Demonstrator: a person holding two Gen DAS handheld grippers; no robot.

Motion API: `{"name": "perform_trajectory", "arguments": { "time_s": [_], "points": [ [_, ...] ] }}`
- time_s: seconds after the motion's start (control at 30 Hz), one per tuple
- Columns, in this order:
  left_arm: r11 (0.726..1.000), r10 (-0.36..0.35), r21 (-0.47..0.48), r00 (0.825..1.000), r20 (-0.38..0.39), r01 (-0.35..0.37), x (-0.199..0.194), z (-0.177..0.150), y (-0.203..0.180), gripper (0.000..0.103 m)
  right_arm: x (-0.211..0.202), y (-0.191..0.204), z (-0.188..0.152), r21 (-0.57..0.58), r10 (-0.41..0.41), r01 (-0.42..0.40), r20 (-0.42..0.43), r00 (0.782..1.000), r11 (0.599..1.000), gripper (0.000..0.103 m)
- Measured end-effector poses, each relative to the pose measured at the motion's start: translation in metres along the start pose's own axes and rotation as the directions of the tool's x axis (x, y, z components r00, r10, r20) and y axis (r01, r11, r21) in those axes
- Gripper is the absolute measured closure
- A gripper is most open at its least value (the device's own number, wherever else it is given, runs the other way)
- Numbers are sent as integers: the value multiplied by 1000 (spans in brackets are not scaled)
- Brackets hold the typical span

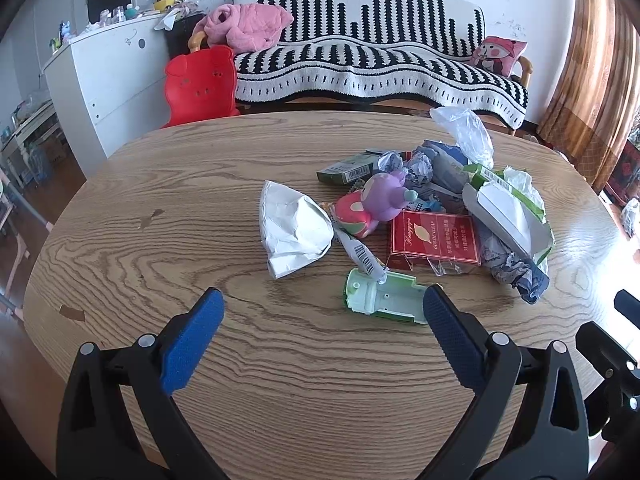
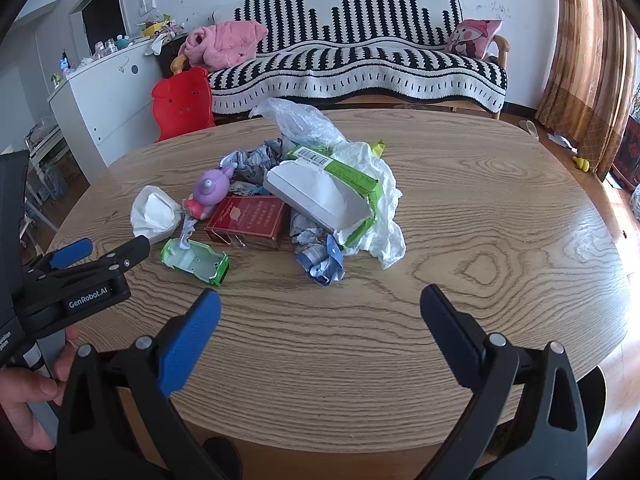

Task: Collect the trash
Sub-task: 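Approach the trash pile with both grippers open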

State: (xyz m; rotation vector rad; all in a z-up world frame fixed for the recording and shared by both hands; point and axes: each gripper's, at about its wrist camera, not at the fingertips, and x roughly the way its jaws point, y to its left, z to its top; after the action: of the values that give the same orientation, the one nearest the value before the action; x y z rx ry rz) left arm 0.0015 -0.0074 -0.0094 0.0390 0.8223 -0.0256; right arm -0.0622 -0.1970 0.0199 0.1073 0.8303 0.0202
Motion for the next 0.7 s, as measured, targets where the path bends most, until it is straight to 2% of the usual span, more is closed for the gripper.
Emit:
{"name": "perform_trajectory", "arguments": {
  "time_s": [0.7],
  "points": [
    [1000,-3,-5,1000,-5,3,0,-2,2,6,-1,0,1,-2,0,0,2,1000,1000,7]
  ]
}}
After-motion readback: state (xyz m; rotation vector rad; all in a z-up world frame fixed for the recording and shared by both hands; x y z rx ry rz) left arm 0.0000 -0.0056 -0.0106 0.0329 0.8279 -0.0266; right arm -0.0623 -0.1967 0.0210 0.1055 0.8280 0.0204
